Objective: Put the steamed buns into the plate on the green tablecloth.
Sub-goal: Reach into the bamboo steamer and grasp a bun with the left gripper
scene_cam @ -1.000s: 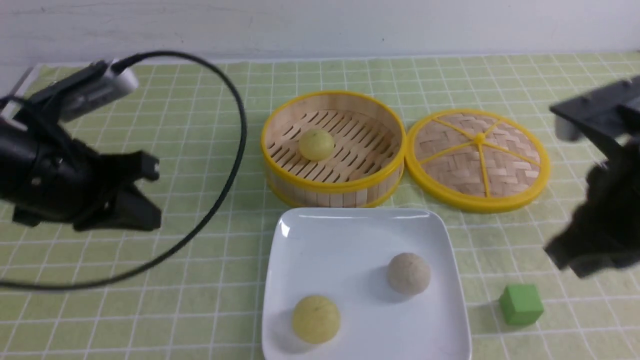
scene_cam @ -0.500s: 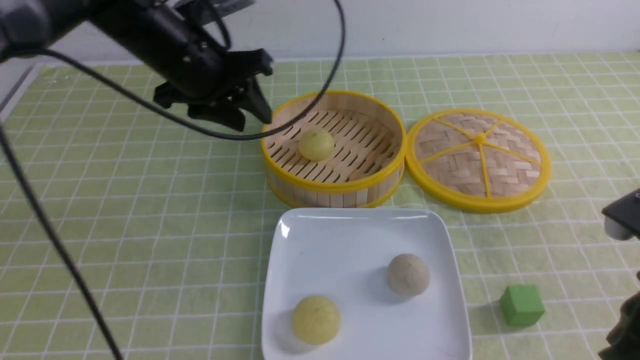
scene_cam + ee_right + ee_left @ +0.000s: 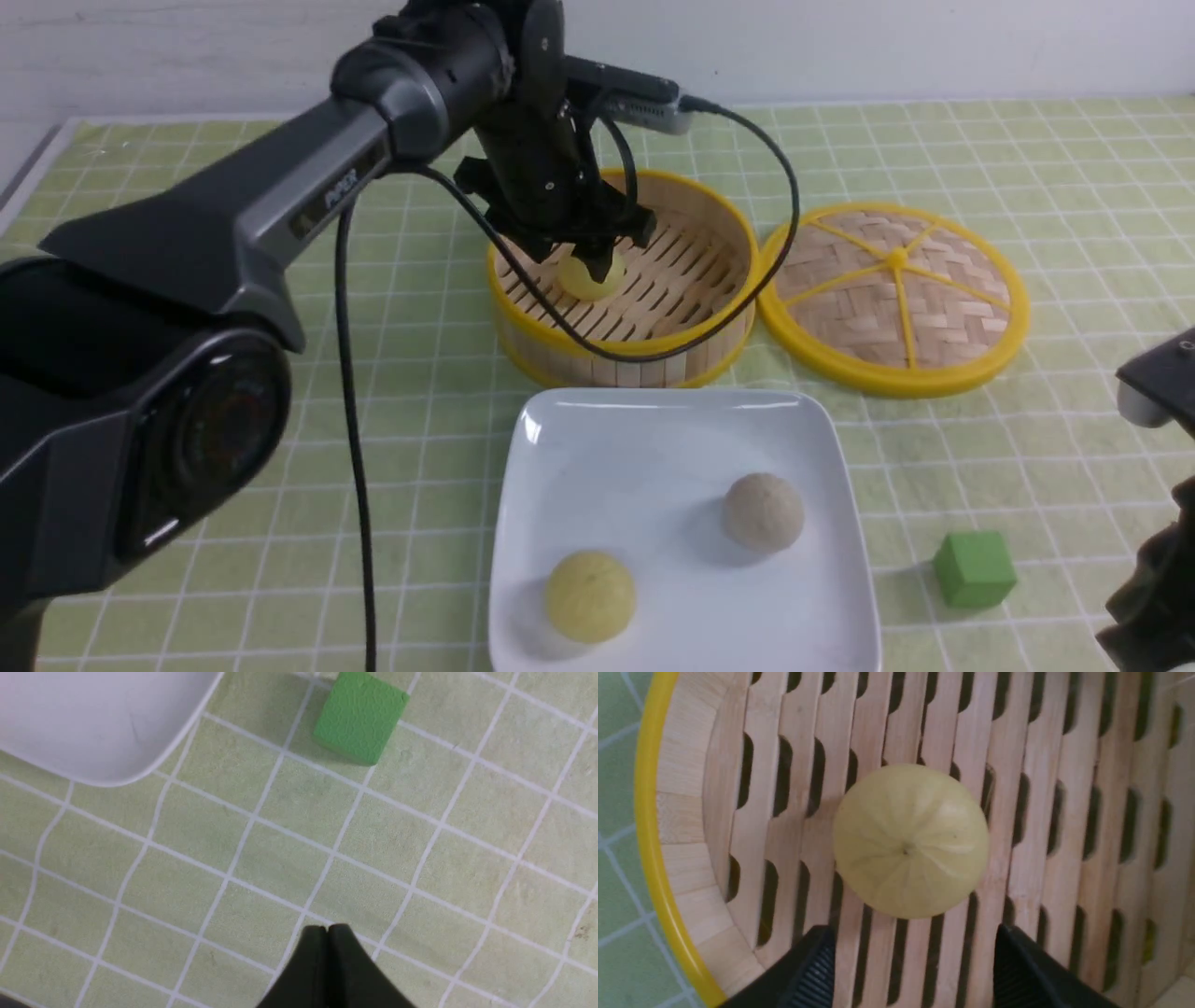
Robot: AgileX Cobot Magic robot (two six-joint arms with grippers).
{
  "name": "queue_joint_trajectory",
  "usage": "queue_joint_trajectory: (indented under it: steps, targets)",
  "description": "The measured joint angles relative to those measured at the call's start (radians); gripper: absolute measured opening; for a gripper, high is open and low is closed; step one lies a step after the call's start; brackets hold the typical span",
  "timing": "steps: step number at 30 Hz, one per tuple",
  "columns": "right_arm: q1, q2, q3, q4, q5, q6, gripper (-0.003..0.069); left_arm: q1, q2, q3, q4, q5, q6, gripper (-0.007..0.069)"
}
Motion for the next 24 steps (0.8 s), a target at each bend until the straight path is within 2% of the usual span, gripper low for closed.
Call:
queue_joint_trajectory:
  steps: [10,13,15,20,24]
  targets:
    - [0.0,0.0,0.0,0.002,-0.002,0.0,0.0007,-0.006,0.058,-0.002,0.021,-0.053,0.0,0.0463]
    - [0.0,0.0,0.0,0.002,-0.003,0.0,0.001,-0.006,0.081,-0.004,0.02,-0.059,0.0,0.0438]
    - [0.0,0.0,0.0,0.002,-0.003,0.0,0.0013,-0.006,0.092,-0.005,0.016,-0.057,0.0,0.037]
    - [0.0,0.0,0.0,0.003,-0.003,0.0,0.0016,-0.008,0.089,-0.008,0.016,-0.046,0.0,0.0073]
    - [0.0,0.0,0.0,0.003,-0.003,0.0,0.002,-0.008,0.05,-0.008,0.019,-0.013,0.0,0.0022]
